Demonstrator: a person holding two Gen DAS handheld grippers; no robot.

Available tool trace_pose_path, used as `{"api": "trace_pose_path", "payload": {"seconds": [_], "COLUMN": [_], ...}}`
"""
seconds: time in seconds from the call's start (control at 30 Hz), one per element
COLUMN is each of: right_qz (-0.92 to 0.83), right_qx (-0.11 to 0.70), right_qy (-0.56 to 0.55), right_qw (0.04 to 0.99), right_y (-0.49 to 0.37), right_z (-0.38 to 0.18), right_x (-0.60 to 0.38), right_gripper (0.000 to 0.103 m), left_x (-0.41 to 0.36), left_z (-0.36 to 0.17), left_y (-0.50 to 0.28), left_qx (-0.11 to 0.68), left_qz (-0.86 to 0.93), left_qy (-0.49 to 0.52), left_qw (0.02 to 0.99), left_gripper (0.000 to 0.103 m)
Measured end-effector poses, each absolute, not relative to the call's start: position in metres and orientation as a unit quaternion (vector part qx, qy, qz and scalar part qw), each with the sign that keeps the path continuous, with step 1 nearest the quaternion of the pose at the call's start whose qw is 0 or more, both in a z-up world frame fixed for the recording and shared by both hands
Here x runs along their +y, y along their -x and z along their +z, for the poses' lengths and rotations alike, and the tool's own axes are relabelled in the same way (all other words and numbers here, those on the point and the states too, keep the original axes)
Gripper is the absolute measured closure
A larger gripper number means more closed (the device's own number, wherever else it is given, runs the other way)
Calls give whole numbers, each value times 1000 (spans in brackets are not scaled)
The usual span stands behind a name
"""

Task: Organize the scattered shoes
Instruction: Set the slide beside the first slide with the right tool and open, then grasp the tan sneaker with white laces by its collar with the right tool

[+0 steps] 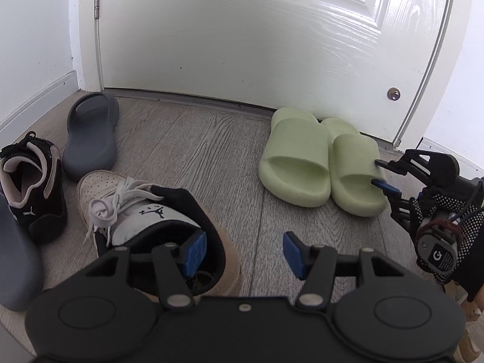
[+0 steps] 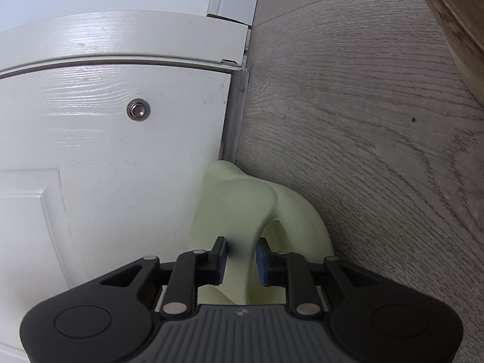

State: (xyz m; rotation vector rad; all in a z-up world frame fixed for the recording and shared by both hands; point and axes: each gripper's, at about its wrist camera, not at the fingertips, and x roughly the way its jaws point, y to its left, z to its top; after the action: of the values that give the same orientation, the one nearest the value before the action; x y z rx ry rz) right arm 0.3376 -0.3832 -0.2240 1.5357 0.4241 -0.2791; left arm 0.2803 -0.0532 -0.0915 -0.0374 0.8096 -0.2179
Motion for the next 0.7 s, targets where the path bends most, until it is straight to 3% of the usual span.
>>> {"api": "trace_pose_path", "payload": {"seconds": [0.03, 0.2, 0.5, 0.7], "right_qz": [-125, -124, -118, -152], "right_qx": [196, 235, 266, 322], "right_qy": [-679, -654, -559, -342], "right_qw": [696, 708, 776, 869], "right_y": [-338, -337, -289, -227], "right_z": [-224, -215, -129, -77], "right_x": [-382, -382, -407, -458], "right_gripper": [65, 60, 43, 39], "left_x": [-53, -50, -52, -57], "left_z": [-91, -88, -78, -75], "left_y": [-280, -281, -271, -267], "left_qx": [393, 390, 375, 376], "left_qz": [-104, -104, -115, -128], "left_qy": [18, 26, 23, 23], "left_qw": [914, 915, 920, 918], "left_gripper": [46, 46, 46, 46]}}
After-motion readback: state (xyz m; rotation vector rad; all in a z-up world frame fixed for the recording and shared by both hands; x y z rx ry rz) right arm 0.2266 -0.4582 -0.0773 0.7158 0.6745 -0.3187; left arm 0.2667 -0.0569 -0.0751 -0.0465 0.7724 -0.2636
